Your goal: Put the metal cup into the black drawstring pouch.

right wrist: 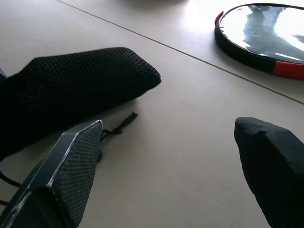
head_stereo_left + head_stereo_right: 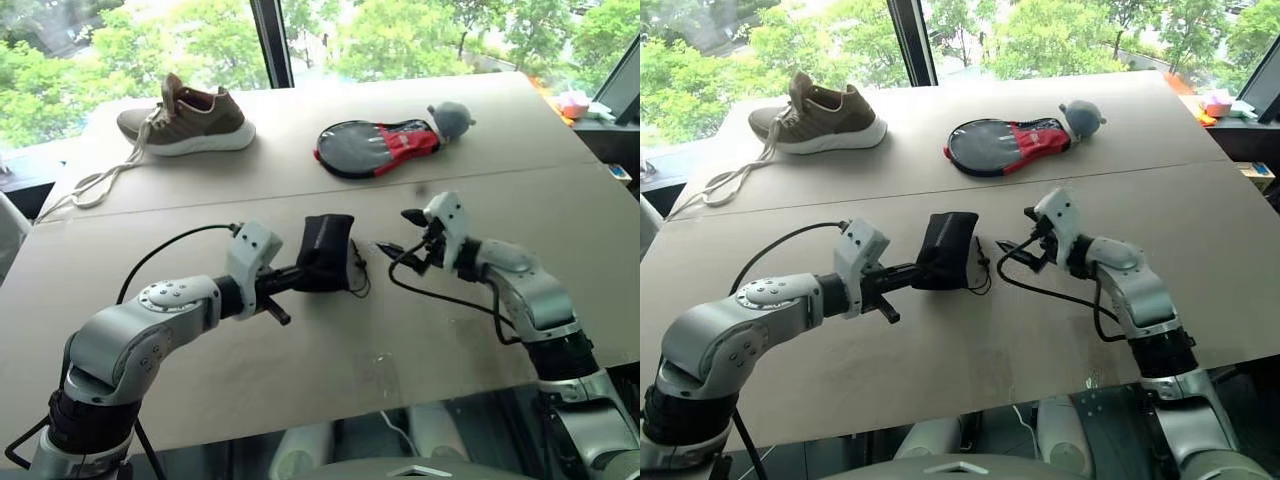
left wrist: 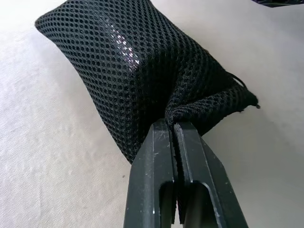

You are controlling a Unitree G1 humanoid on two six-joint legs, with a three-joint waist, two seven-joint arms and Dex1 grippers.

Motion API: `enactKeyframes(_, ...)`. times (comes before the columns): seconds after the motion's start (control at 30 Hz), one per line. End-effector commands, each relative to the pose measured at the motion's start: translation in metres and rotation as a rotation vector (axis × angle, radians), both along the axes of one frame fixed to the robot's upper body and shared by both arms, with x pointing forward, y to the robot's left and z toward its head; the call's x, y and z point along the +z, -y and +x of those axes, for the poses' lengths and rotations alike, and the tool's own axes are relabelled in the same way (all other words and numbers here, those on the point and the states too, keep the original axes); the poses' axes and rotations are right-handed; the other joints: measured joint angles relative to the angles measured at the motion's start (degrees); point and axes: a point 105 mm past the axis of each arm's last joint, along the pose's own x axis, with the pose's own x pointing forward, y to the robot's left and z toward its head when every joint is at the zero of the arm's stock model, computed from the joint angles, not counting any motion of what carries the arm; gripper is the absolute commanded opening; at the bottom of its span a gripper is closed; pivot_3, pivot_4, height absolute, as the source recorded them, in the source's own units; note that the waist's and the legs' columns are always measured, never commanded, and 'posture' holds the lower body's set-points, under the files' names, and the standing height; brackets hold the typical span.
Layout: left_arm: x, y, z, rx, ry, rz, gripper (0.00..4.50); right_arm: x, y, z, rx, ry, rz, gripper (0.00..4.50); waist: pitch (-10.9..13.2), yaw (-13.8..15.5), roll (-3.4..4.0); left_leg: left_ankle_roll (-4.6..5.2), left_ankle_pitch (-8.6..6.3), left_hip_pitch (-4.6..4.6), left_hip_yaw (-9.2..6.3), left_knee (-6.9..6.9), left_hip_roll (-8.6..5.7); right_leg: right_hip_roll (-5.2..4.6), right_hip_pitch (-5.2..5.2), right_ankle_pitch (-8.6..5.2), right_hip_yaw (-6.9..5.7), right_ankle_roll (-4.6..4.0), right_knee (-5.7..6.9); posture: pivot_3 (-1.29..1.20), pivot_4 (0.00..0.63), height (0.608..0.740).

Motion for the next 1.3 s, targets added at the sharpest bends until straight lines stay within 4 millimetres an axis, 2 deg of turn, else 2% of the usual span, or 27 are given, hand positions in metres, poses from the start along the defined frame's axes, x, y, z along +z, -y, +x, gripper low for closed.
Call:
enactKeyframes(0.03,0.009,0.001,0.0,-0.002,0.041,-0.016,0.0,0.004,-0.008,0.007,-0.049,0.031,-0.024,4.48,0.0,0.33,0.0,0.0,0.0,-0.04,-0.03,0.0,-0.05,-0.04,-0.02,0.0,-0.02,0.0,-0.01,0.0,0.15,0.74)
enactKeyframes(0.17,0.009,0.004,-0.002,-0.009,0.035,-0.028,0.0,-0.004,-0.022,0.01,-0.04,0.026,-0.068,4.48,0.0,0.23,0.0,0.0,0.0,-0.1,-0.05,0.01,-0.16,-0.1,-0.04,0.0,-0.02,0.01,-0.08,0.0,0.15,0.74)
enactKeyframes(0.33,0.009,0.005,-0.002,-0.006,0.036,-0.042,0.0,-0.018,-0.028,0.013,-0.036,0.006,-0.151,4.48,0.0,-0.05,0.0,-0.02,0.0,-0.05,-0.07,-0.01,-0.08,-0.02,-0.05,0.0,-0.04,0.0,0.01,0.0,0.15,0.74)
enactKeyframes(0.5,0.007,0.006,-0.002,0.003,0.032,-0.052,0.0,-0.019,-0.042,0.014,-0.023,-0.042,-0.139,4.48,0.0,-0.14,0.0,-0.02,0.0,-0.04,-0.08,-0.01,-0.08,-0.02,-0.05,0.0,-0.04,0.0,0.01,0.0,0.15,0.74)
enactKeyframes(0.73,0.006,0.007,-0.001,0.009,0.032,-0.054,0.0,-0.039,-0.038,0.015,-0.016,-0.08,-0.283,4.48,-0.01,-0.1,-0.01,-0.03,0.0,-0.05,-0.07,-0.01,-0.11,-0.04,-0.05,0.0,-0.04,0.0,-0.01,0.0,0.15,0.74)
enactKeyframes(0.77,0.006,0.007,0.0,0.01,0.033,-0.055,0.0,-0.041,-0.035,0.016,-0.022,-0.089,-0.294,3.97,-0.01,-0.11,-0.01,-0.03,0.0,-0.04,-0.07,-0.01,-0.11,-0.04,-0.05,0.0,-0.04,0.0,-0.01,0.0,0.15,0.74)
enactKeyframes(0.8,0.006,0.007,0.0,0.011,0.033,-0.055,0.0,-0.043,-0.033,0.016,-0.026,-0.102,-0.304,3.8,-0.01,-0.1,-0.01,-0.03,0.0,-0.04,-0.08,-0.01,-0.11,-0.04,-0.04,0.0,-0.04,0.0,-0.01,0.0,0.15,0.74)
enactKeyframes(0.9,0.006,0.007,-0.001,0.013,0.032,-0.057,0.0,-0.047,-0.024,0.015,-0.023,-0.133,-0.334,2.59,-0.04,0.01,-0.03,-0.03,0.0,-0.02,-0.08,0.0,-0.11,-0.04,-0.01,0.0,-0.05,0.0,0.0,0.0,0.15,0.74)
enactKeyframes(0.93,0.005,0.007,-0.001,0.013,0.032,-0.058,0.0,-0.047,-0.021,0.015,-0.024,-0.137,-0.341,1.97,-0.04,0.03,-0.03,-0.03,0.0,-0.02,-0.09,0.0,-0.11,-0.05,0.0,0.0,-0.06,0.01,-0.01,0.0,0.15,0.74)
enactKeyframes(0.97,0.005,0.007,-0.001,0.013,0.032,-0.058,0.0,-0.047,-0.019,0.015,-0.028,-0.139,-0.345,1.68,-0.04,0.06,-0.03,-0.03,0.0,-0.02,-0.1,0.0,-0.12,-0.05,0.0,0.0,-0.06,0.01,-0.01,0.0,0.15,0.74)
enactKeyframes(1.07,0.005,0.008,0.0,0.013,0.03,-0.06,0.0,-0.042,-0.012,0.019,-0.064,-0.133,-0.339,0.32,-0.05,0.08,-0.04,-0.03,0.0,-0.02,-0.1,0.0,-0.12,-0.05,0.01,0.0,-0.07,0.01,-0.01,0.0,0.15,0.74)
enactKeyframes(1.1,0.005,0.008,0.0,0.012,0.03,-0.061,0.0,-0.04,-0.01,0.02,-0.075,-0.132,-0.336,0.12,-0.06,0.09,-0.05,-0.03,0.0,-0.02,-0.1,0.0,-0.12,-0.05,0.01,0.0,-0.07,0.01,-0.01,0.0,0.15,0.74)
enactKeyframes(1.3,0.004,0.011,0.001,0.008,0.028,-0.065,0.0,-0.026,-0.006,0.026,-0.134,-0.132,-0.231,0.12,-0.07,0.11,-0.06,-0.03,0.0,-0.03,-0.11,0.0,-0.12,-0.06,0.01,0.0,-0.08,0.0,-0.01,0.0,0.15,0.74)
